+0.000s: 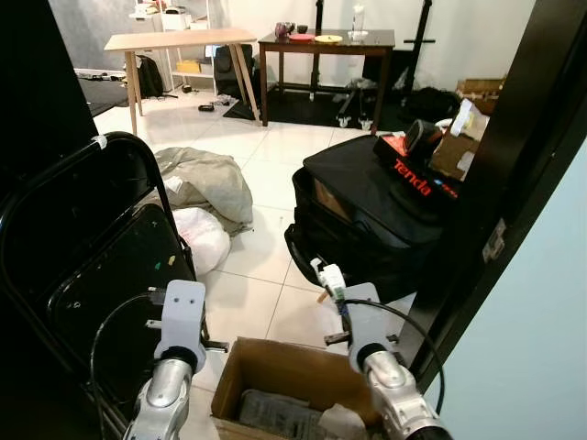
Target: Clean up the room
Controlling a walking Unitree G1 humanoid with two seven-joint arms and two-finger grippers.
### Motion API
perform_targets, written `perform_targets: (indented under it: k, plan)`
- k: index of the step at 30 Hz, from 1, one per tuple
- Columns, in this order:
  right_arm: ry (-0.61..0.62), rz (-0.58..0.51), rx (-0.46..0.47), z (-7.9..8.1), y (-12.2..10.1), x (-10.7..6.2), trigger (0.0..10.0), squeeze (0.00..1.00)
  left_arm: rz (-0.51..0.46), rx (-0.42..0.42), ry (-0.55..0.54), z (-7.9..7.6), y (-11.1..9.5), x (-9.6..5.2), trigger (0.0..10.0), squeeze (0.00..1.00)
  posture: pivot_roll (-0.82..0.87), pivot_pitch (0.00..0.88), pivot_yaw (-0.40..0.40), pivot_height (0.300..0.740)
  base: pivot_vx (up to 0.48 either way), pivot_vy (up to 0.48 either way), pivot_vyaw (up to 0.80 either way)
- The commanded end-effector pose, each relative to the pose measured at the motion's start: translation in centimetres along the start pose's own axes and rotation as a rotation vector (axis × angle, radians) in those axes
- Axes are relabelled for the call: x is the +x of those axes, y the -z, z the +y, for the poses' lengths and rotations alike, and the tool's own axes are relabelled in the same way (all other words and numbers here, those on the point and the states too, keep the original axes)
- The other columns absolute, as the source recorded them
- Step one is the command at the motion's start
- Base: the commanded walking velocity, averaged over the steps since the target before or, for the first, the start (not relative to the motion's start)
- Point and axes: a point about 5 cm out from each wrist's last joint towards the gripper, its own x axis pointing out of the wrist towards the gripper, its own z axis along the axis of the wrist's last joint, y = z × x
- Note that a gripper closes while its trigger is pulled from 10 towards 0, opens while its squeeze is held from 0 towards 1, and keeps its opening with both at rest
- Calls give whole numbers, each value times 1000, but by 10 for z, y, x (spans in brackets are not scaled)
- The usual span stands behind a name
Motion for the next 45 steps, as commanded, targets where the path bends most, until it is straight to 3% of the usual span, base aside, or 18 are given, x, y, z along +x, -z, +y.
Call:
perform_targets:
  k: [1, 9, 11, 14, 16, 19, 23, 26, 28, 31, 38, 40, 45]
  plan:
    - [8, 19, -4, -3, 2, 0, 10000, 0, 41, -4, -5, 0, 5, -1, 10000, 0, 18, 0, 8, 740, 0, 0, 0]
    - [-45, 37, -52, -4, -5, 7, 10000, 0, 34, 55, 17, 4, 5, 1, 10000, 0, 16, 0, 3, 740, 0, 0, 0]
    - [-100, 68, -95, -3, -6, 10, 10000, 0, 18, 120, 55, 6, 4, 2, 10000, 0, 14, 0, -1, 740, 0, 0, 0]
    - [-216, 120, -165, 2, -4, 13, 10000, 0, -2, 202, 117, 8, 3, 2, 10000, 0, 9, 0, -4, 740, 0, 0, 0]
    - [-337, 170, -270, 10, 2, 12, 10000, 0, -3, 277, 182, 10, 5, 0, 10000, 0, 9, 0, -4, 740, 0, 0, 0]
    - [-405, 210, -333, 13, 7, 11, 10000, 0, 9, 304, 215, 12, 6, -2, 10000, 0, 8, 0, -9, 740, 0, 0, 0]
    - [-525, 333, -497, 16, 15, 11, 10000, 0, 28, 418, 394, 11, 8, -15, 10000, 0, 10, 42, -35, 740, 0, 0, 0]
    - [-554, 341, -537, 17, 16, 12, 10000, 0, 31, 427, 428, 10, 9, -20, 10000, 0, 11, 49, -39, 740, 0, 0, 0]
    - [-579, 342, -640, 19, 17, 12, 10000, 0, 29, 442, 457, 7, 13, -33, 10000, 0, 33, 111, -76, 740, 0, 0, 0]
    - [-588, 336, -698, 20, 18, 12, 10000, 0, 20, 451, 478, 4, 13, -42, 10000, 0, 45, 144, -91, 740, 0, 0, 0]
    - [-522, 308, -731, 21, 15, 15, 10000, 0, -34, 424, 547, -6, 5, -60, 10000, 0, 69, 217, -107, 740, 0, 0, 0]
    - [-477, 267, -728, 22, 10, 18, 10000, 0, -44, 434, 626, -10, -2, -72, 10000, 0, 105, 271, -96, 740, 0, 0, 0]
    - [-464, 261, -719, 21, 10, 18, 10000, 0, -39, 418, 726, -15, -8, -82, 10000, 0, 132, 293, -90, 740, 0, 0, 0]
